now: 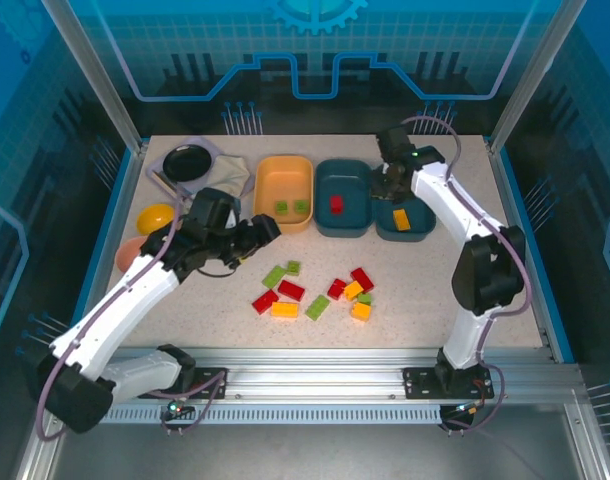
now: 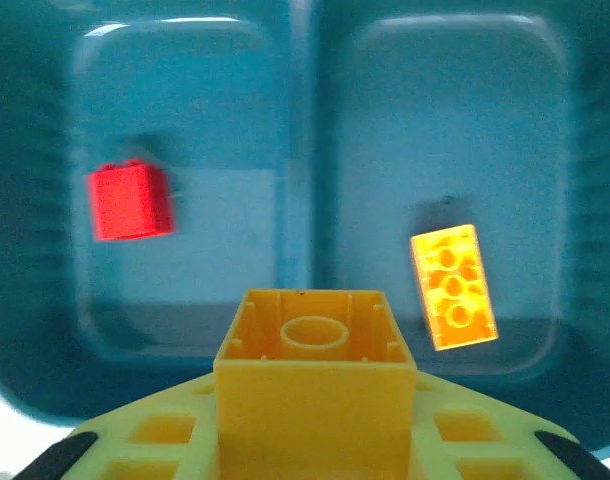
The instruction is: Sort the legos into containers by color
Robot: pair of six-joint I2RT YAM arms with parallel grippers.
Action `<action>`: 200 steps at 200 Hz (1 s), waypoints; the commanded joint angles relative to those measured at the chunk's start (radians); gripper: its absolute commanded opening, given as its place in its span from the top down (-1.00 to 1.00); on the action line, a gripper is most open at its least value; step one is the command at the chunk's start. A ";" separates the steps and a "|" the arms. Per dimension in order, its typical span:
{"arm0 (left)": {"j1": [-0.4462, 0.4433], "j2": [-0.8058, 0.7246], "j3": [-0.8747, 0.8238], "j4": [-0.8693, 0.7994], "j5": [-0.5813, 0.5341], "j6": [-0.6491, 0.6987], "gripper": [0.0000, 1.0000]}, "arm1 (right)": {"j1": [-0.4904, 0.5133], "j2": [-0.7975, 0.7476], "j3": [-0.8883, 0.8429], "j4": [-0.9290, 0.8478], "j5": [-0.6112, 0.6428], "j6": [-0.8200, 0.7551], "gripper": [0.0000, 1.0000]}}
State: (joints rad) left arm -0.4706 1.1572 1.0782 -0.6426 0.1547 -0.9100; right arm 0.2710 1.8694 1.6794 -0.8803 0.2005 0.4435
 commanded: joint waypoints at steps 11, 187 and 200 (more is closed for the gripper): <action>-0.042 0.092 0.088 0.085 -0.010 0.017 -0.65 | -0.091 0.164 0.111 -0.036 -0.069 -0.027 0.38; -0.104 0.210 0.181 -0.002 -0.065 0.005 -0.64 | -0.151 0.328 0.416 -0.143 -0.077 -0.076 -0.21; -0.104 0.212 0.186 -0.028 -0.069 -0.007 -0.64 | -0.133 0.256 0.400 -0.140 -0.058 -0.075 -0.19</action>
State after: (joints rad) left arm -0.5671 1.3708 1.2243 -0.5980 0.1127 -0.9104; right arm 0.1036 2.3230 2.0682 -1.0046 0.1085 0.3866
